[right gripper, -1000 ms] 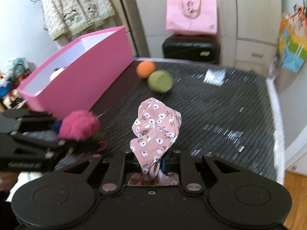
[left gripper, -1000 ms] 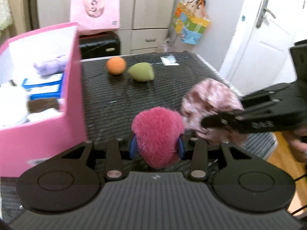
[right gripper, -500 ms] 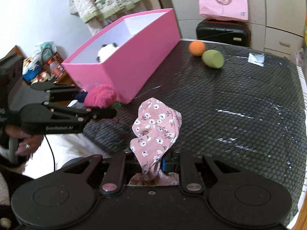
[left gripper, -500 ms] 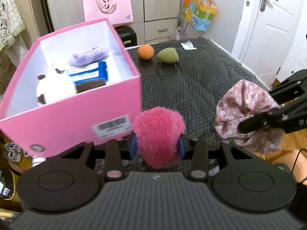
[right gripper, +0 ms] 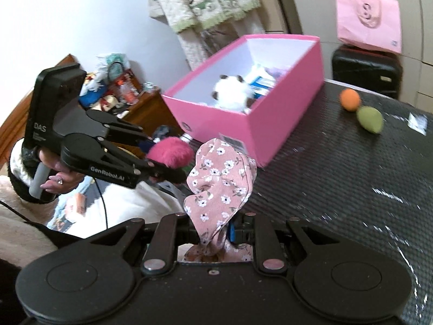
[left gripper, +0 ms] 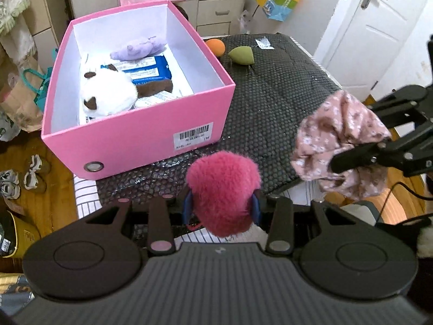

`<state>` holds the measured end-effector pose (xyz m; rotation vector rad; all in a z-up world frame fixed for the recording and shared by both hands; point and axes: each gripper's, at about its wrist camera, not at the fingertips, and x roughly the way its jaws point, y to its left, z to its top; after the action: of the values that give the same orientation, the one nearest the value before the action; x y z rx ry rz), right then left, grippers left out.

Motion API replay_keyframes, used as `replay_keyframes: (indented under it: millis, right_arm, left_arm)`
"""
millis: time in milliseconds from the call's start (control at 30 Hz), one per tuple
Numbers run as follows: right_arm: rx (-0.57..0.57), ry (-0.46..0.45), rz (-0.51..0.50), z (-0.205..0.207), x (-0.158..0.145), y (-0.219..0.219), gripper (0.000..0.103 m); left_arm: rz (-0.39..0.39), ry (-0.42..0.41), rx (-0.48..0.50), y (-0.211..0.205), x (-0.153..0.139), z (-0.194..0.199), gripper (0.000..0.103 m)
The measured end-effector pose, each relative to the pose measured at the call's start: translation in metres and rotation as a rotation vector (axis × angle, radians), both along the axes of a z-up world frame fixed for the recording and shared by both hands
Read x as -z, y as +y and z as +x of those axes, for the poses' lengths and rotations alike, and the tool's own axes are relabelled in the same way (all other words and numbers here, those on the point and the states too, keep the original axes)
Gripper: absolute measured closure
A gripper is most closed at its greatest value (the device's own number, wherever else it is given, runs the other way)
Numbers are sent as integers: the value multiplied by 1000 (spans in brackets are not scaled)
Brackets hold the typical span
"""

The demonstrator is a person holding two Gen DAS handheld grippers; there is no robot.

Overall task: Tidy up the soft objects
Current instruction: 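Carry the scrunchie in the right gripper into the pink box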

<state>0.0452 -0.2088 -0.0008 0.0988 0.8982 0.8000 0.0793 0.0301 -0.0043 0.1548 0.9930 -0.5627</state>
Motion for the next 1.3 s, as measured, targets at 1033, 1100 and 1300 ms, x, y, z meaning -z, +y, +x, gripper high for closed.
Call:
replay_keyframes:
  millis: [1033,1100,1300]
  right_arm:
    - [43,-144,5,74,-30,42,79]
    - [44,-143,2,72,-29,41,79]
    - [47,-139,-4,67,-27,42,79]
  left_arm:
    - [-93,-111,16,22,16,18,48]
    - [-82,-101,9,22,26,19,47]
    - [-26,-92,5,15,56,21,40]
